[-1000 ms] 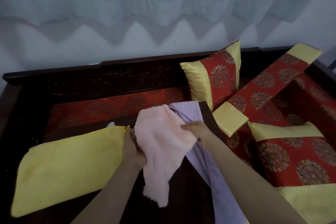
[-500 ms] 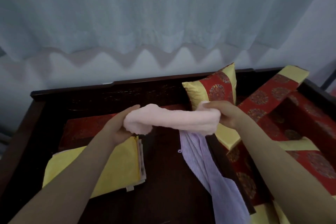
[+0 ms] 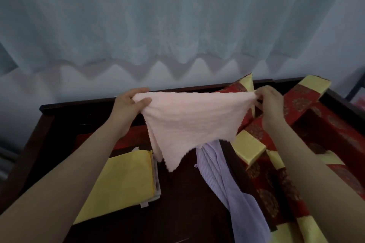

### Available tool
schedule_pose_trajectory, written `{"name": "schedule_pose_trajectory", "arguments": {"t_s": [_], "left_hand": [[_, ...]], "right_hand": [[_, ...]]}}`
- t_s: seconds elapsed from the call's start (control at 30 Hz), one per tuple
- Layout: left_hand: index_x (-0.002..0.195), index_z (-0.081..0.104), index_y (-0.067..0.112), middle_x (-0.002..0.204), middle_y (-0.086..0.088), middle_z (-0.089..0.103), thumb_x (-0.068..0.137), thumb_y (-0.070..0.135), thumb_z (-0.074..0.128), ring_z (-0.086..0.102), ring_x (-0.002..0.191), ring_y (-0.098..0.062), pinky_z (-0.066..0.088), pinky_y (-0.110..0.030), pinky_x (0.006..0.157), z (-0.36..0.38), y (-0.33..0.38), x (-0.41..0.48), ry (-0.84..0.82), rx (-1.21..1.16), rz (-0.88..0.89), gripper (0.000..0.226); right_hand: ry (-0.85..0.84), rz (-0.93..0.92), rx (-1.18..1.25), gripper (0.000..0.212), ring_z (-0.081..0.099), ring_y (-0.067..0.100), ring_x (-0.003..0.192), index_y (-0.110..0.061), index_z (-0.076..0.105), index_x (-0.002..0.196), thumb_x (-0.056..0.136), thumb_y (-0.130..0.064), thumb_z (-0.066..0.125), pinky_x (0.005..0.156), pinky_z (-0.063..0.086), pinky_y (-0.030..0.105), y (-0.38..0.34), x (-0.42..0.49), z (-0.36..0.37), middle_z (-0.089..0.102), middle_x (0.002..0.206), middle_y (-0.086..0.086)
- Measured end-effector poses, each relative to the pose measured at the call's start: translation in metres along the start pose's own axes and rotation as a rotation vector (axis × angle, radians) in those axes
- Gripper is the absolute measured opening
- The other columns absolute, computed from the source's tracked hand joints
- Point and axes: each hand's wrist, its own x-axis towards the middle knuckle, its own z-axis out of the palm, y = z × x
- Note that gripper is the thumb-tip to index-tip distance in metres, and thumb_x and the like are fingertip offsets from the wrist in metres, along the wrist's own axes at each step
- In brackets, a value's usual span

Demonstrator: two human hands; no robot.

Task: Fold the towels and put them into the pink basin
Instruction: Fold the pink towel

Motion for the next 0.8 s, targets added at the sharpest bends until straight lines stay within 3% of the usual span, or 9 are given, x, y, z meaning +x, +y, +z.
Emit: {"name": "schedule_pose_trajectory", "arguments": {"t_s": [0.1, 0.2, 0.3, 0.37, 0.43, 0.53, 0.6, 0.7, 0.8], "left_hand": [[0.097, 0.071, 0.022, 0.111, -0.004, 0.066, 0.083, 0.007, 0.067, 0.063, 0.101, -0.02, 0.055, -0.033, 0.085, 0.0, 0.004, -0.02, -0.088, 0.081, -0.019, 0.021], [0.102, 0.071, 0.019, 0.111, -0.003, 0.065, 0.083, 0.007, 0.065, 0.064, 0.099, -0.023, 0.058, -0.031, 0.077, 0.0, -0.014, -0.046, -0.263, 0.157, -0.166, 0.024], [0.098, 0.073, 0.025, 0.11, -0.002, 0.067, 0.083, 0.012, 0.067, 0.065, 0.1, -0.023, 0.058, -0.03, 0.079, -0.002, -0.056, -0.074, -0.472, 0.234, -0.339, 0.021], [0.103, 0.07, 0.029, 0.115, 0.002, 0.062, 0.086, 0.02, 0.066, 0.062, 0.104, -0.017, 0.054, -0.031, 0.088, -0.003, -0.093, -0.09, -0.609, 0.38, -0.41, 0.02], [0.106, 0.067, 0.03, 0.114, 0.01, 0.057, 0.088, 0.02, 0.062, 0.057, 0.102, -0.008, 0.049, -0.019, 0.086, 0.0, -0.128, -0.109, -0.707, 0.524, -0.459, 0.02], [0.102, 0.056, 0.037, 0.107, 0.009, 0.054, 0.089, 0.018, 0.058, 0.054, 0.099, -0.01, 0.046, -0.017, 0.085, 0.009, -0.182, -0.127, -0.809, 0.726, -0.527, 0.023], [0.108, 0.047, 0.041, 0.102, 0.005, 0.055, 0.09, 0.019, 0.056, 0.054, 0.093, -0.009, 0.046, -0.018, 0.084, 0.012, -0.204, -0.13, -0.861, 0.882, -0.533, 0.03], [0.128, 0.046, 0.026, 0.09, 0.009, 0.051, 0.092, 0.019, 0.051, 0.048, 0.075, 0.001, 0.044, -0.012, 0.07, 0.02, -0.214, -0.114, -0.871, 1.014, -0.491, 0.037], [0.12, 0.056, 0.018, 0.093, 0.003, 0.054, 0.092, 0.014, 0.048, 0.052, 0.069, -0.005, 0.046, -0.016, 0.06, 0.038, -0.211, -0.069, -0.693, 1.02, -0.392, 0.029]], "right_hand": [[-0.112, -0.216, -0.039, 0.012, 0.043, 0.019, 0.078, 0.006, 0.056, 0.074, 0.078, -0.004, 0.05, 0.067, 0.036, 0.03, -0.006, -0.026, -0.029, 0.048, 0.078, 0.012], [-0.256, -0.258, -0.112, 0.022, 0.055, 0.021, 0.08, -0.004, 0.054, 0.063, 0.079, 0.008, 0.044, 0.07, 0.043, 0.031, 0.012, -0.051, -0.065, 0.062, 0.079, 0.01], [-0.466, -0.162, -0.243, 0.024, 0.054, 0.017, 0.071, -0.006, 0.054, 0.058, 0.077, 0.007, 0.049, 0.068, 0.039, 0.027, 0.052, -0.081, -0.098, 0.059, 0.07, 0.016], [-0.62, -0.043, -0.391, 0.016, 0.051, 0.012, 0.063, -0.01, 0.058, 0.058, 0.07, -0.001, 0.054, 0.062, 0.037, 0.024, 0.092, -0.102, -0.112, 0.056, 0.062, 0.008], [-0.775, 0.069, -0.574, 0.02, 0.048, 0.007, 0.06, -0.014, 0.057, 0.057, 0.072, -0.001, 0.058, 0.061, 0.036, 0.028, 0.134, -0.121, -0.121, 0.053, 0.06, -0.003], [-0.945, 0.183, -0.81, 0.027, 0.046, -0.001, 0.057, -0.022, 0.05, 0.058, 0.076, -0.006, 0.062, 0.062, 0.039, 0.028, 0.199, -0.143, -0.123, 0.051, 0.058, -0.013], [-1.026, 0.24, -0.91, 0.027, 0.048, -0.003, 0.057, -0.034, 0.05, 0.065, 0.076, -0.015, 0.066, 0.064, 0.042, 0.026, 0.226, -0.153, -0.118, 0.053, 0.059, -0.016], [-1.218, 0.292, -1.089, 0.017, 0.05, -0.005, 0.062, -0.032, 0.055, 0.07, 0.078, -0.036, 0.069, 0.065, 0.036, 0.007, 0.229, -0.137, -0.102, 0.055, 0.064, -0.021], [-1.115, 0.124, -1.153, 0.024, 0.052, -0.006, 0.06, -0.033, 0.053, 0.065, 0.08, -0.044, 0.067, 0.064, 0.036, 0.009, 0.215, -0.086, -0.073, 0.058, 0.063, -0.029]]}}
